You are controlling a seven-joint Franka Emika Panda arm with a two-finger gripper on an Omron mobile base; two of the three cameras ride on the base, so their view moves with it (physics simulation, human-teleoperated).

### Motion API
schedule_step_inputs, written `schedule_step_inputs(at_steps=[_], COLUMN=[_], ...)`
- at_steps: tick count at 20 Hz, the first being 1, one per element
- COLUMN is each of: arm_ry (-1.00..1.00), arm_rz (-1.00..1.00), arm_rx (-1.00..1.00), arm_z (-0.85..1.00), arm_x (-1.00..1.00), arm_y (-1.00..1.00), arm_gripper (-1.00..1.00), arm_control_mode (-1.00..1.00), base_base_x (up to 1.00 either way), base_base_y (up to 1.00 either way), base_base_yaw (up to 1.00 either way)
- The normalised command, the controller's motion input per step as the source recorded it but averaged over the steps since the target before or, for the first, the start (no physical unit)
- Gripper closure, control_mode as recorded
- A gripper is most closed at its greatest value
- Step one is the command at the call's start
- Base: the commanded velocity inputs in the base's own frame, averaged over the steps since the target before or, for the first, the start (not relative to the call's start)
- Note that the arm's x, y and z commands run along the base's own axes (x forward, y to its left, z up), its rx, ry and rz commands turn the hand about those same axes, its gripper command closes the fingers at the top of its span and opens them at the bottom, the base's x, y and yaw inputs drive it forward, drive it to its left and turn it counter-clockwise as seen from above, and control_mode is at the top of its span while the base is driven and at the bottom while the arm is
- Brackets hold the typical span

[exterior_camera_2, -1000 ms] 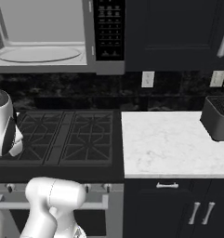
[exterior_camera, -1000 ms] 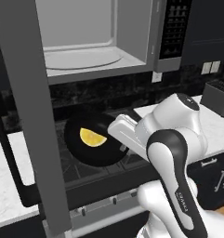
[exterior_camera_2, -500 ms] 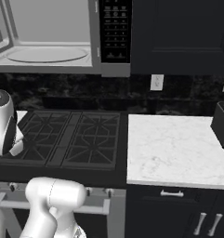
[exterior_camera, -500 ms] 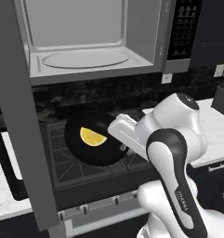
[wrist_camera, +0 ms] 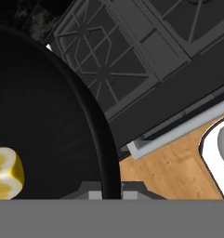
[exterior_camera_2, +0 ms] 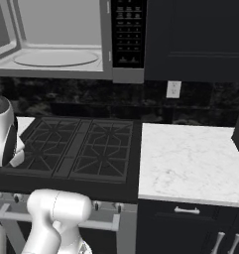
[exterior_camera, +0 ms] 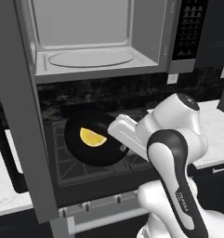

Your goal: Pick the lemon wedge from the sink and place it in the bowl. Then pick the bowl and place it in the microwave. Then close the microwave door and press the start button.

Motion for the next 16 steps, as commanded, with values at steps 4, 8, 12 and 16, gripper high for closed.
schedule_step_inputs(at_steps=[4,8,12,16], arm_ry=[-0.05,-0.09,0.00,0.02], arm_rz=[0.00,-0.01,-0.15,-0.27], arm_rx=[0.00,0.00,0.00,0.01], arm_z=[0.04,0.59,0.92,0.77], arm_x=[-0.02,-0.11,0.00,0.33], arm_y=[-0.08,-0.21,-0.30,-0.62], arm_gripper=[1.00,1.00,1.00,1.00], arm_control_mode=[-1.00,-1.00,-1.00,-1.00], base_base_x=[0.00,0.00,0.00,0.00], base_base_y=[0.00,0.00,0.00,0.00], base_base_yaw=[0.01,0.00,0.00,0.00])
